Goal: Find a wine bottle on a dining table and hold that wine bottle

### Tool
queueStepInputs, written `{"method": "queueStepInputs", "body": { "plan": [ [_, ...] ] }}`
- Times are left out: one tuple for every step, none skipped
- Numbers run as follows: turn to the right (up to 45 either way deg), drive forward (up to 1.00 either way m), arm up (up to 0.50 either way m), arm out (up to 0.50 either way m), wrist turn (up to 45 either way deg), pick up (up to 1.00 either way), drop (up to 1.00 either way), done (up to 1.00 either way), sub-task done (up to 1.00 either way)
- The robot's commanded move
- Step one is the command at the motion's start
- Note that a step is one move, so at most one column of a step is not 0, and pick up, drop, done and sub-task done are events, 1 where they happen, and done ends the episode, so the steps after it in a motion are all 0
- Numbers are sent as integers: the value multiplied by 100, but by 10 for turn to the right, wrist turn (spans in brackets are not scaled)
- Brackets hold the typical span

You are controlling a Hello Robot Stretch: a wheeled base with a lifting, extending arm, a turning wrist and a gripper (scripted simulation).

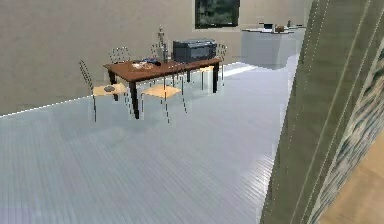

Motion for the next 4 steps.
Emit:
{"method": "queueStepInputs", "body": {
  "plan": [
    [-180, 0, 0, 0, 0, 0, 0, 0, 0],
    [0, 100, 0, 0, 0, 0, 0, 0, 0],
    [0, 85, 0, 0, 0, 0, 0, 0, 0],
    [450, 0, 0, 0, 0, 0, 0, 0, 0]
  ]
}}
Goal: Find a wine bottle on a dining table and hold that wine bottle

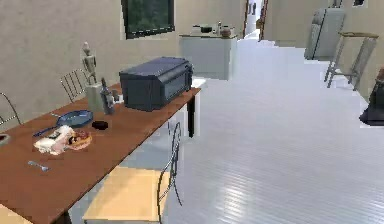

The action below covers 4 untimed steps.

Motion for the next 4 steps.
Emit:
{"method": "queueStepInputs", "body": {
  "plan": [
    [450, 0, 0, 0, 0, 0, 0, 0, 0],
    [120, 0, 0, 0, 0, 0, 0, 0, 0],
    [30, 0, 0, 0, 0, 0, 0, 0, 0],
    [0, 35, 0, 0, 0, 0, 0, 0, 0]
  ]
}}
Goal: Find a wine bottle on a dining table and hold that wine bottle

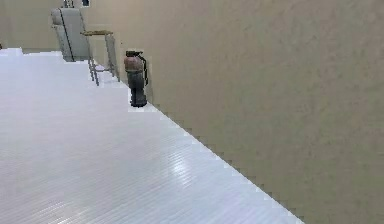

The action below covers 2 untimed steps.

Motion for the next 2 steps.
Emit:
{"method": "queueStepInputs", "body": {
  "plan": [
    [-450, 0, 0, 0, 0, 0, 0, 0, 0],
    [-30, 0, 0, 0, 0, 0, 0, 0, 0]
  ]
}}
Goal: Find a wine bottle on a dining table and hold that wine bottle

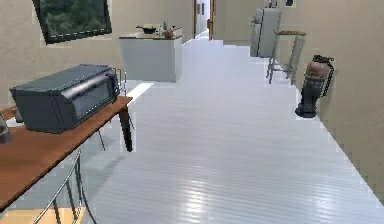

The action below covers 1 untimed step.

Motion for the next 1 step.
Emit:
{"method": "queueStepInputs", "body": {
  "plan": [
    [0, 100, 0, 0, 0, 0, 0, 0, 0]
  ]
}}
